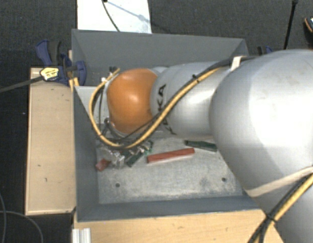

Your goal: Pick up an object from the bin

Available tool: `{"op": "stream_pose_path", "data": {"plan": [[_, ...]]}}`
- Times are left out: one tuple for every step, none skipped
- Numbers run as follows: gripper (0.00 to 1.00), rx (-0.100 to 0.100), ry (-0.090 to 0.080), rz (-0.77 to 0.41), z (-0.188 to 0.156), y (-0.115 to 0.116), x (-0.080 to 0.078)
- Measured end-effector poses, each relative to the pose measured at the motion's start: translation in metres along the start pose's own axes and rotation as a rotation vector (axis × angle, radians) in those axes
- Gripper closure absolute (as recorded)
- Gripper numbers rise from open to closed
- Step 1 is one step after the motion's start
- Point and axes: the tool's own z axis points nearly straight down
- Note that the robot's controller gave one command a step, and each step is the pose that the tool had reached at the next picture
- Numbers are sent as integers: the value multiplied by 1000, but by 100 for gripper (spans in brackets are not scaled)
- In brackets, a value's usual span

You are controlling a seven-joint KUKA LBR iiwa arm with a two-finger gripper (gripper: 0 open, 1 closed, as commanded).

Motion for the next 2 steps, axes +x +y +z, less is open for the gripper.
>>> {"op": "stream_pose_path", "data": {"plan": [[100, 2, -7, 28, -77, 5, 23], [100, 4, -5, 25, -183, -9, 45]]}}
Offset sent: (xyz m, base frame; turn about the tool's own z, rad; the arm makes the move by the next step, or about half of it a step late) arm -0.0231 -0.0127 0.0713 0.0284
